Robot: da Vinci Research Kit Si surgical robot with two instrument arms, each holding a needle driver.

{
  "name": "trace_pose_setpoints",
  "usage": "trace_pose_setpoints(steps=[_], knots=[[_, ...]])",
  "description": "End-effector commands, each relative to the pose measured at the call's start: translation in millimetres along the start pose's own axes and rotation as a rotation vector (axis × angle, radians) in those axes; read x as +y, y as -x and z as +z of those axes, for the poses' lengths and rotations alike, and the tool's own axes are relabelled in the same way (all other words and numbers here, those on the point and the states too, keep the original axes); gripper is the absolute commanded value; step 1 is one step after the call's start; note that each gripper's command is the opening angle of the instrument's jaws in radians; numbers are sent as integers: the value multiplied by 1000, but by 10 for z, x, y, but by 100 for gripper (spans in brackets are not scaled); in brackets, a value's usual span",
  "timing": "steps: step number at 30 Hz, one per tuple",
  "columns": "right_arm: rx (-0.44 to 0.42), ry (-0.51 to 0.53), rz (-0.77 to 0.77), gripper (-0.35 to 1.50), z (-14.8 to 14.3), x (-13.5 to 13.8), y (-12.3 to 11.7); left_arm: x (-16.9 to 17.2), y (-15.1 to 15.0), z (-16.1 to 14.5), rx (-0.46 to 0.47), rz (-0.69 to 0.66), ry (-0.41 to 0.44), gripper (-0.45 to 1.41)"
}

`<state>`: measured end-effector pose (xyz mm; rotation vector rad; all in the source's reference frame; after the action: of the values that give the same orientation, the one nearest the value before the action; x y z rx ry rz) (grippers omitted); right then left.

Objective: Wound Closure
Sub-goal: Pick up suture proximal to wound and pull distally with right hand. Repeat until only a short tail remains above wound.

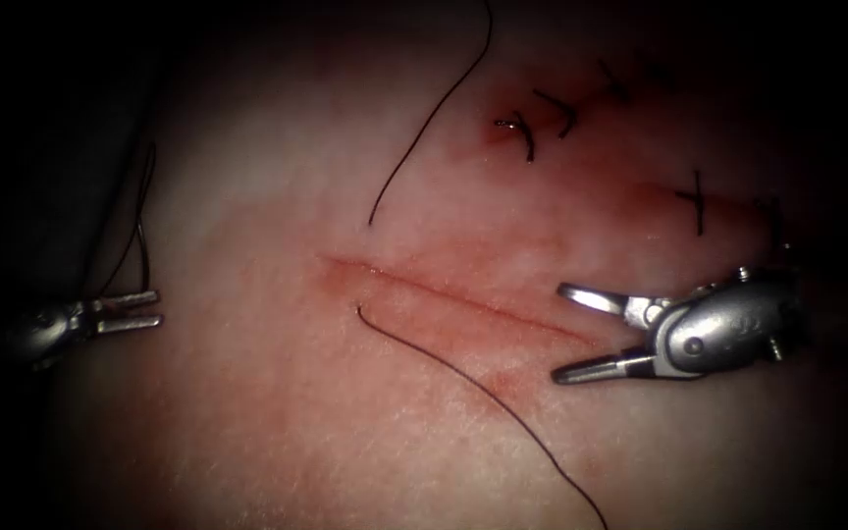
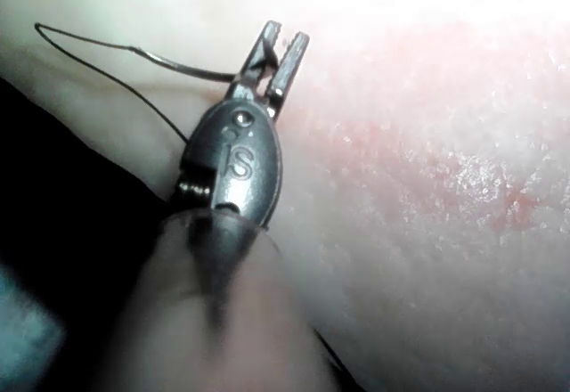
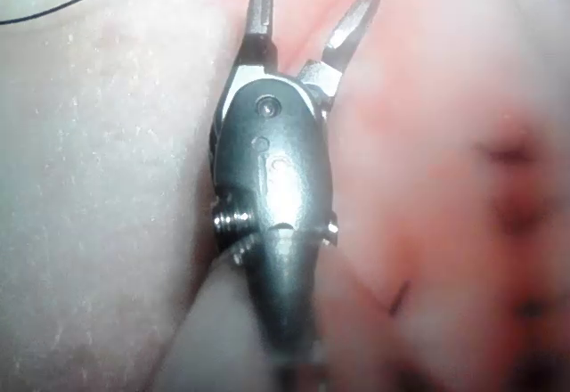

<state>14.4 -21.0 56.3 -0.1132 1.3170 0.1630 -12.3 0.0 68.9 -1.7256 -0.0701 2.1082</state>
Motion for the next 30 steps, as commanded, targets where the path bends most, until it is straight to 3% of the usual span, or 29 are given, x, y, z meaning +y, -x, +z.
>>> trace_pose_setpoints(steps=[1,8,27,29,30], knots=[[11,-13,3,138,34,-5,7,2,8,6,1,-1,1,-45],[-4,-82,-1,130,99,-10,14,3,7,5,1,-1,1,-45],[-70,-144,27,115,142,-24,44,3,7,5,1,-1,1,-45],[-65,-147,31,111,144,-24,44,3,7,5,1,-1,1,-45],[-65,-147,31,101,144,-24,44,3,7,5,1,-1,1,-45]])
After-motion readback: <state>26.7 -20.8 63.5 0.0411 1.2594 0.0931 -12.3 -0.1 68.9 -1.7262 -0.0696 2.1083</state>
